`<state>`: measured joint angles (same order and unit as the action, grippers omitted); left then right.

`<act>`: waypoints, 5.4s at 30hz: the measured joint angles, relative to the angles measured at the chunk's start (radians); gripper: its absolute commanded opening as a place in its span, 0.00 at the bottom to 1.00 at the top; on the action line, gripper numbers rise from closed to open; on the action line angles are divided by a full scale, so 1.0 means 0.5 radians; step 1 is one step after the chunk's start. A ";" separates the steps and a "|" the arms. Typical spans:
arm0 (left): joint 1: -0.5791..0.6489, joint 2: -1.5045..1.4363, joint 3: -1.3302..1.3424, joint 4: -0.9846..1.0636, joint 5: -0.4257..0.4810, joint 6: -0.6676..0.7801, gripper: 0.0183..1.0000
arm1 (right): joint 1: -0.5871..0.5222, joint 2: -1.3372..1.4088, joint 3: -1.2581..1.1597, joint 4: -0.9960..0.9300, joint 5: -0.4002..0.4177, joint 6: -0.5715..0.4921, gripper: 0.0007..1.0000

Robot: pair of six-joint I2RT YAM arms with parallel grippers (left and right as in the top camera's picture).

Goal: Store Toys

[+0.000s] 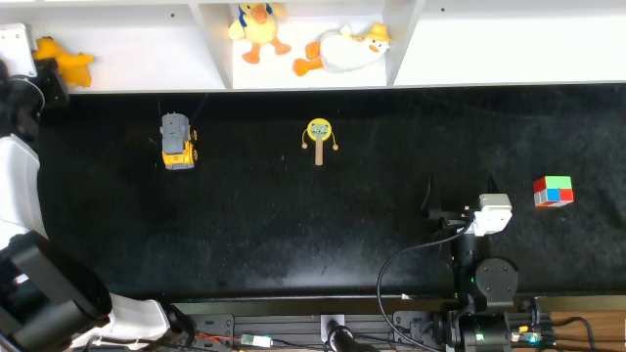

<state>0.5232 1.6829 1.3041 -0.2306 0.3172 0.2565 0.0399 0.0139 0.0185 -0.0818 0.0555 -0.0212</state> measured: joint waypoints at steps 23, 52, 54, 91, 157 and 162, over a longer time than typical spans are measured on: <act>-0.023 -0.007 0.027 -0.058 0.000 -0.153 0.09 | 0.000 0.000 0.000 0.001 -0.001 0.000 1.00; -0.053 -0.007 0.028 -0.018 0.031 -0.203 1.00 | 0.000 0.000 0.000 0.000 0.000 0.000 1.00; -0.053 -0.007 0.028 -0.016 0.031 -0.203 1.00 | 0.000 0.000 0.000 0.001 -0.001 0.001 0.99; -0.075 -0.290 0.028 -0.396 -0.122 -0.125 1.00 | 0.000 0.000 0.000 0.002 0.000 0.000 1.00; -0.771 -0.594 -1.216 -0.023 -0.240 -0.457 0.44 | 0.000 0.000 0.000 0.001 0.000 -0.001 1.00; -0.771 -0.602 -1.216 -0.047 -0.241 -0.457 0.44 | 0.000 0.000 0.000 0.001 0.000 -0.001 1.00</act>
<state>0.1375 1.3819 0.6960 -0.2539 0.1967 0.0280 0.0399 0.0139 0.0185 -0.0814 0.0555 -0.0216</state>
